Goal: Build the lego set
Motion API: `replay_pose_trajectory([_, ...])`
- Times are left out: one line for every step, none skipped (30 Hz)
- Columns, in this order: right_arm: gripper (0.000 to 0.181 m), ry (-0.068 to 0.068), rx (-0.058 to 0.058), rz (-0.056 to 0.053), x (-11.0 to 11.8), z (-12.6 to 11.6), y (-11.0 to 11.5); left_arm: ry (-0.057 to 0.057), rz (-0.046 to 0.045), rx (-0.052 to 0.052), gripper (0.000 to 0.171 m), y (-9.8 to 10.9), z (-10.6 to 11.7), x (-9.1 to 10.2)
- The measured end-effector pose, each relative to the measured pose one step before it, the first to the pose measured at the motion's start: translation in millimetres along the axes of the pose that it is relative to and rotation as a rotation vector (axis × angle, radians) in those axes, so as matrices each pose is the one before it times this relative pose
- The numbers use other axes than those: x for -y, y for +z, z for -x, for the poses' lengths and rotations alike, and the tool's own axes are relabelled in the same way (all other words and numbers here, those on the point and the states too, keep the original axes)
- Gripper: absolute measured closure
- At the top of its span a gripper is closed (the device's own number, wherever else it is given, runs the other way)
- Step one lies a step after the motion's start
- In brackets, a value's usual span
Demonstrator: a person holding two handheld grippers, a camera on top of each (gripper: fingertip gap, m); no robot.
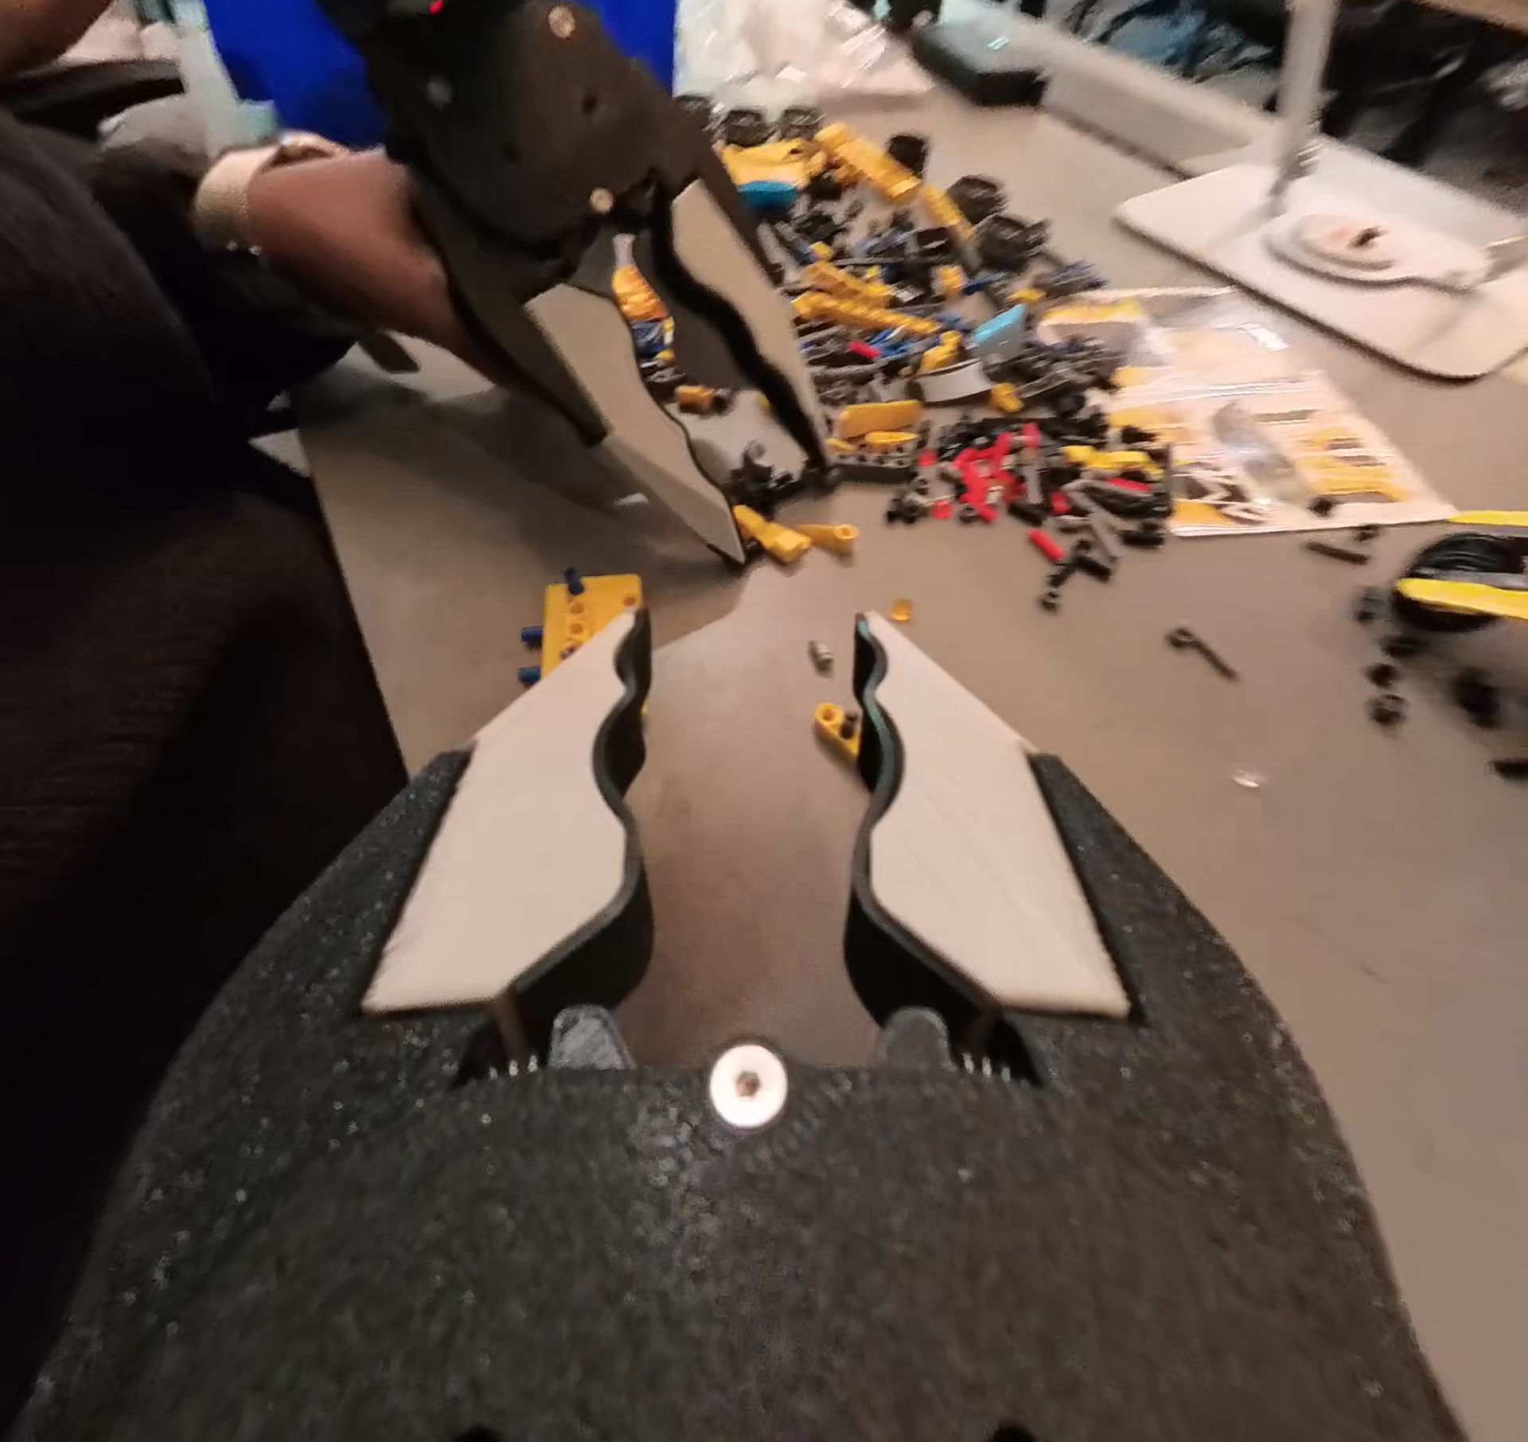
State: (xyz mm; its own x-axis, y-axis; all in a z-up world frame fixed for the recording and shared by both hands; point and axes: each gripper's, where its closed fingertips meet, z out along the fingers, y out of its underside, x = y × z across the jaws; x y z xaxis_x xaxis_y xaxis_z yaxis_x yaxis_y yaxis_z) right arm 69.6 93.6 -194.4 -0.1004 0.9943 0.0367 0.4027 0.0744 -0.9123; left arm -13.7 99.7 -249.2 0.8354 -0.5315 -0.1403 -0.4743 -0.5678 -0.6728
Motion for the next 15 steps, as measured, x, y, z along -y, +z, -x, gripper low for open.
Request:
replay_pose_trajectory([0.133, 0.0028, -0.0331, -0.0232, 1.85, -4.67, -4.81, -0.0109, -0.01388, -0.0019, 0.123, -0.37, 0.04, 2.08])
replay_pose_trajectory([0.133, 0.0020, -0.0248, -0.0212, 1.90, -3.42, -4.01, -0.0043, 0.00264, 0.0213, 0.129, 0.31, 4.04, -0.82])
replay_pose_trajectory([0.133, 0.0021, -0.0178, -0.0194, 1.95, -2.41, -3.11, 0.0012, -0.00194, 0.0113, 0.131, 0.11, 2.61, -0.38])
replay_pose_trajectory([0.133, 0.0024, -0.0109, -0.0163, 1.76, -1.51, -2.32, -0.0050, 0.00045, 0.0174, 0.138, -0.10, 3.89, -0.38])
replay_pose_trajectory([0.133, 0.0027, -0.0047, -0.0116, 1.35, -0.87, -1.44, -0.0005, 0.00225, 0.0316, 0.145, -0.07, 6.29, -0.75])
replay_pose_trajectory([0.133, 0.0032, -0.0012, -0.0058, 0.63, -0.44, -0.69, 0.0022, 0.00550, 0.0305, 0.149, 0.21, 6.49, -1.51])
replay_pose_trajectory([0.133, 0.0038, 0.0009, 0.0001, -0.02, -0.40, 0.10, -0.0029, 0.00468, 0.0267, 0.152, 0.73, 6.35, -1.41])
replay_pose_trajectory([0.133, 0.0040, 0.0020, 0.0045, -0.70, -0.13, 0.54, -0.0090, 0.00267, 0.0199, 0.153, 0.98, 5.87, -1.11])
replay_pose_trajectory([0.133, 0.0036, 0.0019, 0.0067, -0.84, -0.18, 0.86, -0.0121, 0.00066, 0.0153, 0.155, 0.92, 5.59, -0.86])
replay_pose_trajectory([0.133, 0.0038, 0.0013, 0.0077, -1.04, -0.34, 0.91, -0.0140, 0.00088, 0.0127, 0.156, 0.79, 5.34, -0.96])
replay_pose_trajectory([0.132, 0.0049, 0.0012, 0.0078, -1.04, -0.38, 0.90, -0.0161, 0.00295, 0.0139, 0.156, 0.63, 5.47, -1.16])
replay_pose_trajectory([0.132, 0.0054, 0.0033, 0.0065, -0.82, -0.16, 0.77, -0.0148, 0.00144, 0.0097, 0.155, 0.55, 4.56, -0.98])
replay_pose_trajectory([0.131, 0.0057, 0.0044, 0.0039, -0.52, -0.08, 0.45, -0.0140, -0.00110, -0.0013, 0.154, -0.01, 2.17, -0.45])
replay_pose_trajectory([0.130, 0.0073, 0.0021, 0.0012, -0.22, -0.60, 0.13, -0.0149, -0.00601, -0.0143, 0.148, -0.40, -0.53, 0.28])
replay_pose_trajectory([0.129, 0.0091, 0.0011, -0.0015, 0.11, -0.81, -0.09, -0.0151, -0.01478, -0.0230, 0.143, -1.06, -2.58, 1.77])
